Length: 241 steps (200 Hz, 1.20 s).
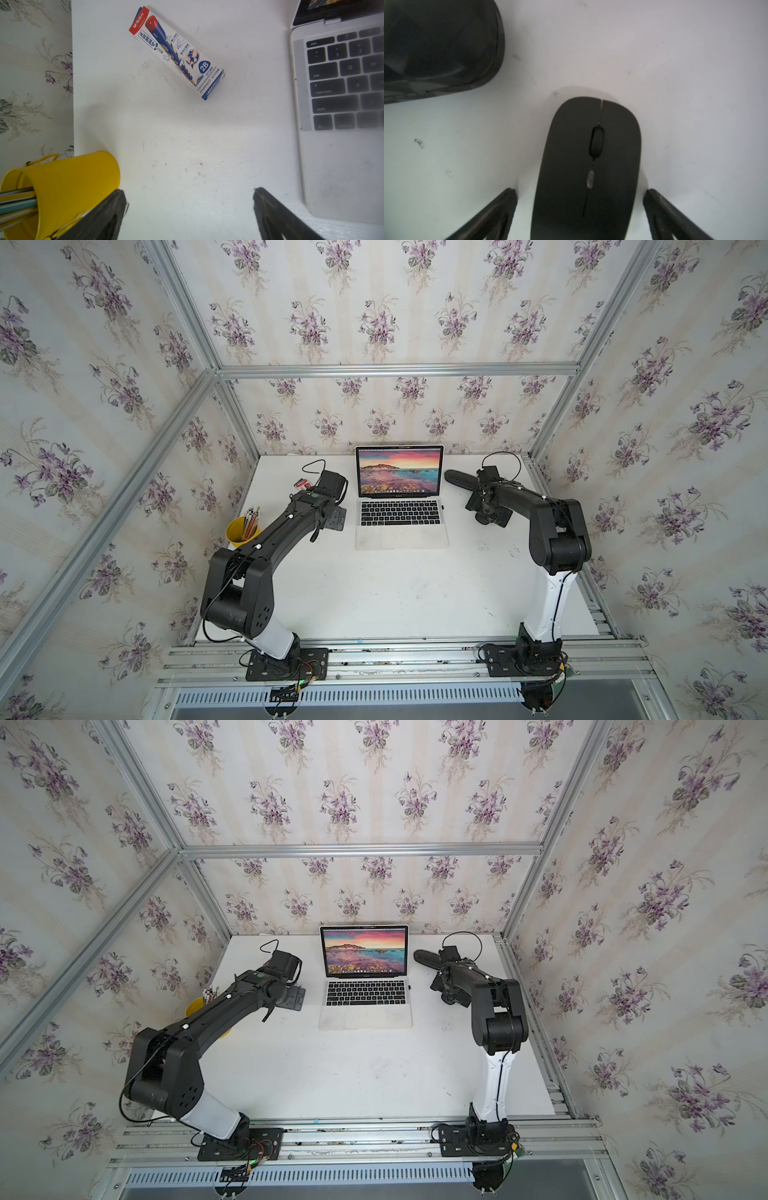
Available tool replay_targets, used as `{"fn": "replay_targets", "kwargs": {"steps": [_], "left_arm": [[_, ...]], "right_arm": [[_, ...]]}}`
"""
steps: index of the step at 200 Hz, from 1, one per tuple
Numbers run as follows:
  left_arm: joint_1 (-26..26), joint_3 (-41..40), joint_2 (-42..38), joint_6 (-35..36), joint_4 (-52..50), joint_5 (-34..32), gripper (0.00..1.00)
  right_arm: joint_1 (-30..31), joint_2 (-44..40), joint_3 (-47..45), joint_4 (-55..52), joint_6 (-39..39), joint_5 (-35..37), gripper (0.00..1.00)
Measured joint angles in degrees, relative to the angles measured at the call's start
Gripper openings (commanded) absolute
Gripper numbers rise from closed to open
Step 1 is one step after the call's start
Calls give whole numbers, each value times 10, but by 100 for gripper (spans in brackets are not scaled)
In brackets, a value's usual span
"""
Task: Remove the wireless mouse receiver from the laptop
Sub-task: Pick up the mouse from the center of the board.
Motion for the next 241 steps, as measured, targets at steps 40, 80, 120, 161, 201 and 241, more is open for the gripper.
{"fn": "replay_targets", "kwargs": {"steps": [40, 80, 120, 161, 201, 241], "left_arm": [[-8, 2, 14, 4, 0, -5, 99], [-20, 10, 16, 3, -2, -7, 99], [-38, 15, 5, 3, -7, -2, 99], [-67, 15, -42, -3, -14, 43, 99], [-82, -3, -99, -19, -3, 150, 99], [-87, -22, -105, -52, 43, 298, 99]], "right_arm": [[-6, 4, -2, 19, -1, 7, 56], [-10, 0, -14, 44, -3, -2, 35], [-10, -22, -43, 74, -26, -25, 28], [23, -109, -89, 65, -93, -93, 29], [97, -192, -103, 65, -208, -139, 31], [183, -218, -110, 65, -310, -168, 31]]}}
